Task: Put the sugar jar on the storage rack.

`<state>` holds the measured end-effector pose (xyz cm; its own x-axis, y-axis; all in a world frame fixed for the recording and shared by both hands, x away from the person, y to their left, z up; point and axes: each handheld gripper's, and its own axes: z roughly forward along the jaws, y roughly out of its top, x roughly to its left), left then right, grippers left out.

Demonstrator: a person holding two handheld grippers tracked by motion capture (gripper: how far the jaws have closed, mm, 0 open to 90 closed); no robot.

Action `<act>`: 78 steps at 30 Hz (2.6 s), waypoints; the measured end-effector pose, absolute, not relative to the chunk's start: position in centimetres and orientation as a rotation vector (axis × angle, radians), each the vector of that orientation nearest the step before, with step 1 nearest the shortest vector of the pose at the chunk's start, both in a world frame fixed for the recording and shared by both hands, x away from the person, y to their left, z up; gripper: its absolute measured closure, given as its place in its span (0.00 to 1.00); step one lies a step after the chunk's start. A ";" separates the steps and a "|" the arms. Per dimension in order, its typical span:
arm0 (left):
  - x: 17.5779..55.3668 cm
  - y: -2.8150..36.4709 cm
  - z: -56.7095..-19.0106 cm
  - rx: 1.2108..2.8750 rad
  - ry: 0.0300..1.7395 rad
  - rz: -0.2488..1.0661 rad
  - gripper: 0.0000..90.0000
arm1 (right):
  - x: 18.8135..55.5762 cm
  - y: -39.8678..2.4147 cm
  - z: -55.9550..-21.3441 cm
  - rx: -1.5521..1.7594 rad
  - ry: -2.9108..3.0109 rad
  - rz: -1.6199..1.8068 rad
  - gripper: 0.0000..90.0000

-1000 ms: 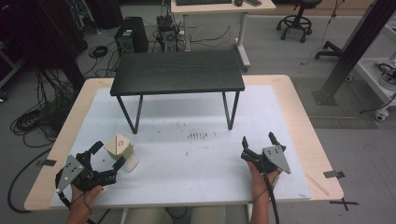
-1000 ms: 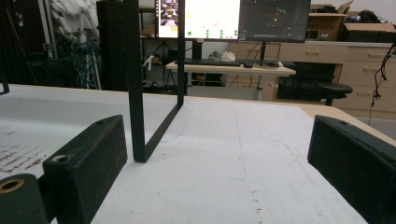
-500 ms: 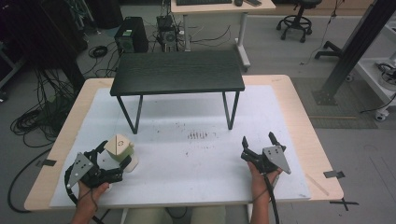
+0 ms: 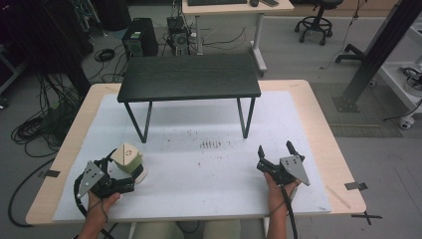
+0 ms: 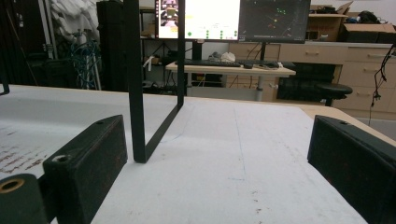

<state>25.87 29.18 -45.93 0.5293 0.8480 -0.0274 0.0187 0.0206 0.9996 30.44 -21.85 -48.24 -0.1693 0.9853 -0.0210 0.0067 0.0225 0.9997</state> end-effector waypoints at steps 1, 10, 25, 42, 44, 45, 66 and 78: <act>25.9 29.2 -46.0 1.412 0.812 0.767 0.00 | 30.4 -21.8 -48.2 1.114 1.350 1.312 0.06; 26.1 29.1 -46.3 1.421 0.814 0.778 0.00 | 30.4 -21.8 -48.2 1.113 1.350 1.313 0.06; 26.0 29.1 -46.4 1.406 0.812 0.783 0.00 | 30.4 -21.8 -48.2 1.112 1.348 1.310 0.06; 26.0 29.1 -46.4 1.406 0.813 0.784 0.00 | 30.4 -21.9 -48.2 1.114 1.350 1.311 0.06; 26.0 29.1 -46.4 1.405 0.815 0.786 0.00 | 30.4 -21.9 -48.2 1.114 1.351 1.311 0.06; 26.0 29.1 -46.4 1.406 0.814 0.785 0.00 | 30.4 -21.9 -48.2 1.114 1.350 1.311 0.06; 26.0 29.1 -46.4 1.405 0.816 0.785 0.00 | 30.4 -21.9 -48.2 1.116 1.352 1.310 0.06; 26.0 29.1 -46.4 1.405 0.816 0.786 0.00 | 30.4 -21.9 -48.2 1.116 1.350 1.312 0.06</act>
